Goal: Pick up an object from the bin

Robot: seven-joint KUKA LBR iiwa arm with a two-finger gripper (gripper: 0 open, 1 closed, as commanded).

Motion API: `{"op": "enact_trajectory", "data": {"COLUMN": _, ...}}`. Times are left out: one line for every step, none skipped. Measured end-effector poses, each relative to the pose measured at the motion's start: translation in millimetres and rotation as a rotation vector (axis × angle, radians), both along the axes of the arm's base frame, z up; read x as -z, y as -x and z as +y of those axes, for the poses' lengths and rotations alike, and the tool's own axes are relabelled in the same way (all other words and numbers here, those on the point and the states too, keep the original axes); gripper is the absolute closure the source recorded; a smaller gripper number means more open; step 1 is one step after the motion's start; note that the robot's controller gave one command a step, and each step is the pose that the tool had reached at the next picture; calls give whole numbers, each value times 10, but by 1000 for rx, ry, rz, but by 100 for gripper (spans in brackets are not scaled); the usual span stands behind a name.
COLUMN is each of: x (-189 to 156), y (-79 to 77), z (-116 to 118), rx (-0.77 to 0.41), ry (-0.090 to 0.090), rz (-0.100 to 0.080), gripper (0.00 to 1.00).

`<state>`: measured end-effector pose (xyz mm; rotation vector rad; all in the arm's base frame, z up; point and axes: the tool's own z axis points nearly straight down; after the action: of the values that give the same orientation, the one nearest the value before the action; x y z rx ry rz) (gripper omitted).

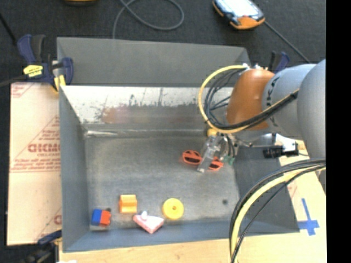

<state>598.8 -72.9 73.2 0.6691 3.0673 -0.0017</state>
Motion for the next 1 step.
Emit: {"op": "enact_trajectory", "data": {"x": -140, "y": 19, "z": 1, "rx": -1, "ry": -2, "rz": 8, "gripper": 100}}
